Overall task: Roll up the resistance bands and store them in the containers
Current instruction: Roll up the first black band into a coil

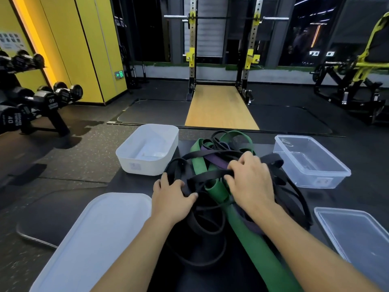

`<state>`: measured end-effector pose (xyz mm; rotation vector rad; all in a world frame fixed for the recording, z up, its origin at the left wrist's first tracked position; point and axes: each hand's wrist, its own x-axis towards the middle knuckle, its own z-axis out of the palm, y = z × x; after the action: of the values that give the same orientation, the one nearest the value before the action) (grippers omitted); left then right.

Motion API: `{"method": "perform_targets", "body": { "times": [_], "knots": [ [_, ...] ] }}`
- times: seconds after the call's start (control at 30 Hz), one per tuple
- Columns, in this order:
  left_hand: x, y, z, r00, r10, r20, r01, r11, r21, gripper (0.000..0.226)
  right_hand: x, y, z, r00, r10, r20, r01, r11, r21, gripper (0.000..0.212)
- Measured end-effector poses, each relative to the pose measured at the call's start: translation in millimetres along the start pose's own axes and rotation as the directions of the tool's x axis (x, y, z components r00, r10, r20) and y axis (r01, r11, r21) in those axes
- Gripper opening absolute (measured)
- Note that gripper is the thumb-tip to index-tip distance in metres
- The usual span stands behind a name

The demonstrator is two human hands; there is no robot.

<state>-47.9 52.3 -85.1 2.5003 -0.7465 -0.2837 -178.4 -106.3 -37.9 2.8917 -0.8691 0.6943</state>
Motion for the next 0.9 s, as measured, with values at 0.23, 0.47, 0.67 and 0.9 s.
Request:
{"method": "perform_targets", "body": {
  "times": [0.23, 0.47, 0.67, 0.9],
  "knots": [
    [3.0, 1.4, 1.3, 0.993, 0.014, 0.118, -0.02, 0.999, 0.05, 0.032, -12.6, -10.3, -1.4, 0.984, -0.171, -0.04, 0.175, 0.941, 0.289, 0.023],
    [-5.3, -3.6, -4.5, 0.998, 0.031, -0.057, -0.023, 0.99, 0.136, 0.034, -39.6, -18.5, 7.5, 0.897, -0.416, 0.146, 0.376, 0.895, 0.242, 0.039],
    [-6.6, -2.8, -6.1, 0.995, -0.043, -0.085, 0.03, 0.989, -0.145, 0.036, -51.6, -12.6, 2.1, 0.928, -0.345, 0.139, 0.316, 0.929, 0.194, 0.063],
    [-2.3, -4.3, -7.0, 0.998, -0.056, 0.016, 0.053, 0.991, 0.119, 0.042, -66.0, -36.7, 8.3, 0.859, -0.463, 0.218, 0.444, 0.886, 0.131, 0.046]
  ]
}}
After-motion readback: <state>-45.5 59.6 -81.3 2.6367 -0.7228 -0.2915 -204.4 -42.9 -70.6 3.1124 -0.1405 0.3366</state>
